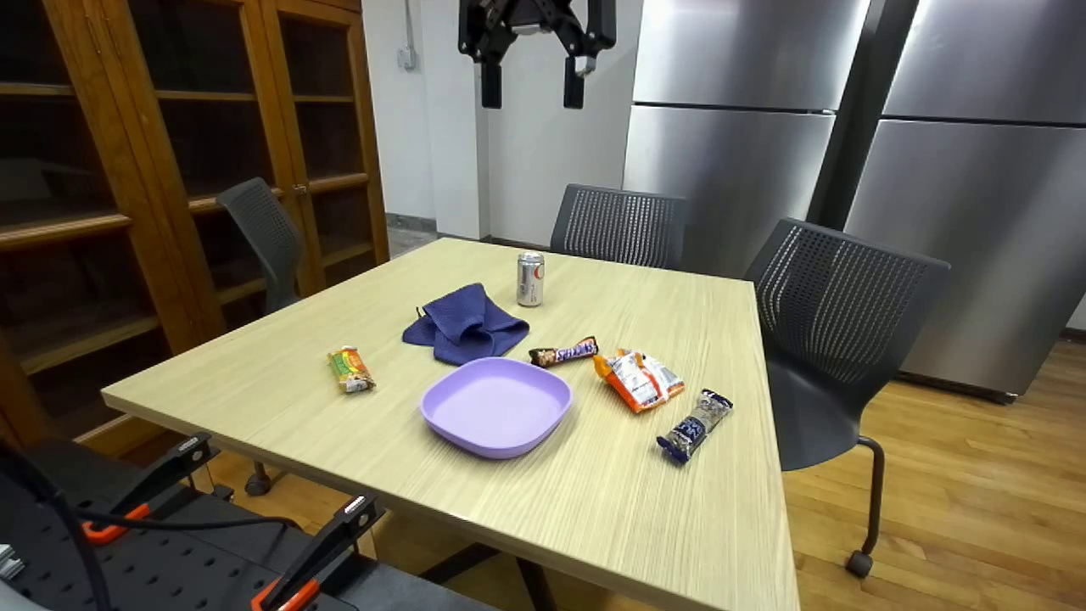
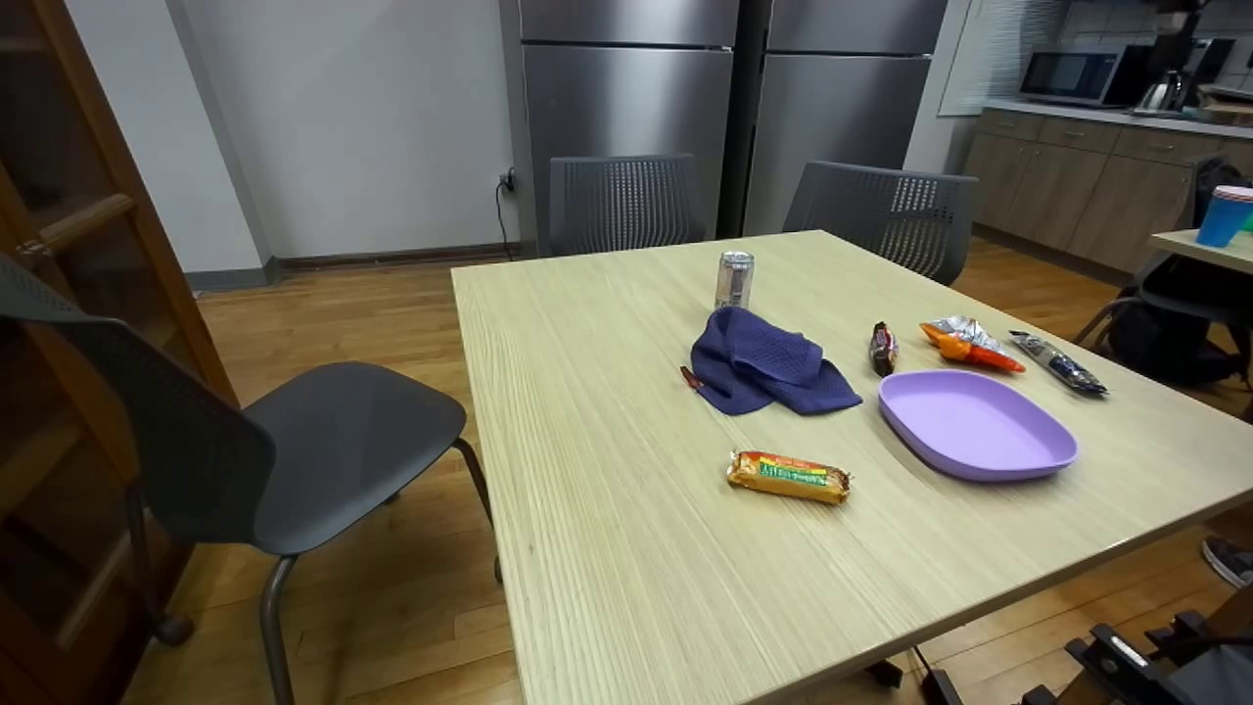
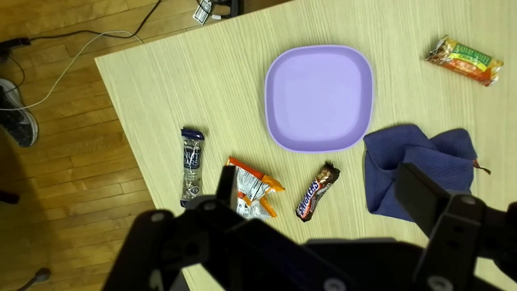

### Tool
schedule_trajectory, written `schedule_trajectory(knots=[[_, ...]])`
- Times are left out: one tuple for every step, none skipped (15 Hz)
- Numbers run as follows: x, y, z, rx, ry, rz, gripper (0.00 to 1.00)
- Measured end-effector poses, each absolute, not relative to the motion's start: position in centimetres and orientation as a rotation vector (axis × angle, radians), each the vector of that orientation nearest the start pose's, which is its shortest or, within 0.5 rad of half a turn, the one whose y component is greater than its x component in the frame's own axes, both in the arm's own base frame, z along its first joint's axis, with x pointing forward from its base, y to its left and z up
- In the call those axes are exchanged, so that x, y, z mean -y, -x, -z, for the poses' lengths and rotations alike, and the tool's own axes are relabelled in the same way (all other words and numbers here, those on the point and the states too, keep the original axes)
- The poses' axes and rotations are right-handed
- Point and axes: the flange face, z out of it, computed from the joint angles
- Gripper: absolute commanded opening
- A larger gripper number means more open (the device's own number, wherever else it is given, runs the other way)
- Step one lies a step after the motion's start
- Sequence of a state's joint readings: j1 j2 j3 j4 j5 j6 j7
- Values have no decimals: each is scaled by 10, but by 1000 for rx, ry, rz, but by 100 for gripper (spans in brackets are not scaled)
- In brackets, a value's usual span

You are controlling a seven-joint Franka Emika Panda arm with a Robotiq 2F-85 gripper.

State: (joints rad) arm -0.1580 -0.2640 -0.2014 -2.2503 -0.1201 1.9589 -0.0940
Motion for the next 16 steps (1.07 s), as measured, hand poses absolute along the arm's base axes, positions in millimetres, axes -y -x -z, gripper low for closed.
schedule_trajectory(knots=[[177, -440, -462, -336, 3175, -72, 100], [179, -446, -456, -338, 3177, -73, 100], [180, -451, -450, -340, 3179, -76, 100], [181, -457, -444, -345, 3179, -79, 100], [183, -463, -438, -350, 3179, -79, 100], [184, -468, -433, -356, 3177, -78, 100], [184, -474, -427, -361, 3174, -78, 100], [185, -479, -422, -367, 3170, -77, 100], [185, -485, -417, -373, 3163, -73, 100], [185, -490, -412, -380, 3156, -70, 100], [184, -494, -407, -387, 3149, -67, 100], [184, -499, -403, -393, 3143, -62, 100], [183, -503, -398, -400, 3138, -56, 100], [182, -507, -394, -410, 3132, -51, 100], [181, -511, -389, -421, 3129, -45, 100], [180, -515, -384, -435, 3128, -36, 100]])
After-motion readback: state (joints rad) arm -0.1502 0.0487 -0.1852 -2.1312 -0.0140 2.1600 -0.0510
